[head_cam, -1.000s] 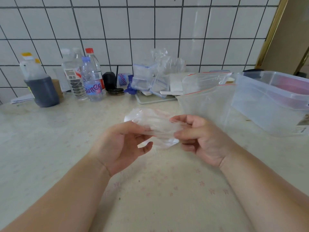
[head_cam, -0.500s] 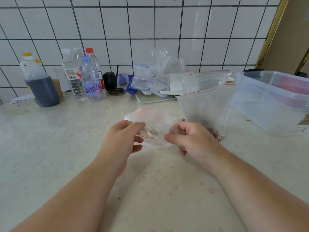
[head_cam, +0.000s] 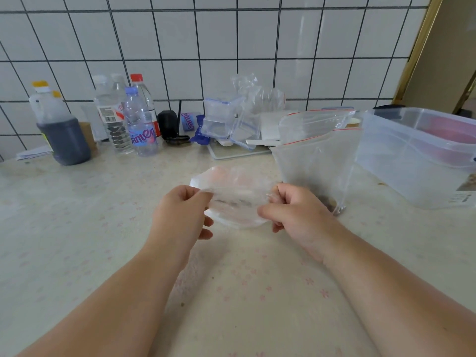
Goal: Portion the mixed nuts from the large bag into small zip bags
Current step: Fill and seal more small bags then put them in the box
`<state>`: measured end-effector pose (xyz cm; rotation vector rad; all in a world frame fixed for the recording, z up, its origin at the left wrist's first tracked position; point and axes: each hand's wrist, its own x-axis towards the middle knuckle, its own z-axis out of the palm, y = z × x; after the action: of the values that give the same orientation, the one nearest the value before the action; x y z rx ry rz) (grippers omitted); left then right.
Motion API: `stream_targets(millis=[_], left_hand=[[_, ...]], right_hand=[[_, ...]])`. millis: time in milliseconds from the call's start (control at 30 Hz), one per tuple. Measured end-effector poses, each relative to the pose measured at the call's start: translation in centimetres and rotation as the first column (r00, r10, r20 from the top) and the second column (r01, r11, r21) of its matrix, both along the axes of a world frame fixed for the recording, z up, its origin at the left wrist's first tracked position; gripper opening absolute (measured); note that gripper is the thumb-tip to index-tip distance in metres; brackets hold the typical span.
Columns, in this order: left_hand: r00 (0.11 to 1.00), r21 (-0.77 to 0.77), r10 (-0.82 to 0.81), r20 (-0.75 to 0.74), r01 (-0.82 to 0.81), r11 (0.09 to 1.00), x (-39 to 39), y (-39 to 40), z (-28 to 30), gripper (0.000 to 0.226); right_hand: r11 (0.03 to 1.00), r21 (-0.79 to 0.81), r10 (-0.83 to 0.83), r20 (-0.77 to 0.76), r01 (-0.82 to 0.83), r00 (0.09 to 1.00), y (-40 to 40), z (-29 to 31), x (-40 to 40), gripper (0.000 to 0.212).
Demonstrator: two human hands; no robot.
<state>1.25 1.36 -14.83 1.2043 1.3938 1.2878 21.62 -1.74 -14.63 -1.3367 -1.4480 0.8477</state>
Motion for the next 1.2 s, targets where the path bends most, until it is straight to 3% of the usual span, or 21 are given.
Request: stream_targets(millis=[133, 233, 300, 433, 500, 633, 767, 867, 967, 1067, 1133, 1200], left_hand=[[0.99, 0.026, 0.023, 0.136, -0.027, 0.999, -0.2, 0.4, -0.1, 0.01], [0.965, 0.046, -0.087, 0.246, 0.078, 0.996, 0.1, 0.3, 0.2, 0.012], [0.91, 0.041, -0.2, 0.364, 0.199, 0.979, 0.3, 0.2, 0.5, 0.008], [0.712, 0.052, -0.436, 0.55, 0.492, 0.869, 0.0, -0.3, 0.9, 0.011], [0.644, 0.061, -0.484, 0.592, 0.564, 0.824, -0.3, -0.4, 1.0, 0.013], [0.592, 0.027, -0.465, 0.658, 0.6, 0.8, -0.8, -0.3, 1.3, 0.015], [0.521, -0.016, -0.374, 0.767, 0.599, 0.801, -1.5, 0.1, 1.6, 0.008], [0.486, -0.033, -0.306, 0.819, 0.572, 0.82, -1.4, 0.2, 1.7, 0.009], [0.517, -0.014, -0.348, 0.782, 0.573, 0.82, -1.0, -0.2, 1.8, 0.01], [0.701, -0.001, -0.45, 0.553, 0.541, 0.841, -0.5, -0.4, 1.3, 0.026], [0.825, -0.042, -0.388, 0.41, 0.442, 0.896, -0.1, -0.4, 1.0, 0.033], [0.915, -0.062, -0.283, 0.286, 0.313, 0.948, 0.2, -0.5, 0.7, 0.023]], right_hand=[[0.972, 0.047, -0.233, 0.102, 0.23, 0.967, 0.4, -0.2, 0.1, 0.014], [0.913, 0.101, -0.405, 0.108, 0.395, 0.908, 0.6, 0.1, 0.6, 0.011], [0.89, 0.082, -0.455, 0.116, 0.448, 0.883, 0.6, 0.4, 1.1, 0.014], [0.903, 0.062, -0.429, 0.087, 0.425, 0.899, 0.6, 0.7, 1.8, 0.013], [0.925, 0.019, -0.379, 0.023, 0.379, 0.925, 0.6, 0.8, 1.8, 0.012], [0.98, -0.152, -0.169, -0.309, 0.127, 0.936, 0.4, 1.4, 1.8, 0.017], [0.945, -0.217, 0.075, -0.584, -0.245, 0.808, -0.3, 2.3, 2.3, 0.004], [0.9, -0.167, 0.182, -0.696, -0.403, 0.695, -0.8, 2.7, 2.4, 0.018], [0.883, -0.128, 0.228, -0.724, -0.452, 0.65, -1.0, 3.0, 1.9, 0.008], [0.933, -0.076, 0.248, -0.573, -0.352, 0.781, -0.8, 2.5, 1.3, 0.007], [0.973, -0.076, 0.154, -0.488, -0.217, 0.859, -0.6, 2.0, 0.8, 0.011], [0.99, -0.085, 0.057, -0.466, -0.109, 0.883, -0.3, 1.4, 0.4, 0.018]])
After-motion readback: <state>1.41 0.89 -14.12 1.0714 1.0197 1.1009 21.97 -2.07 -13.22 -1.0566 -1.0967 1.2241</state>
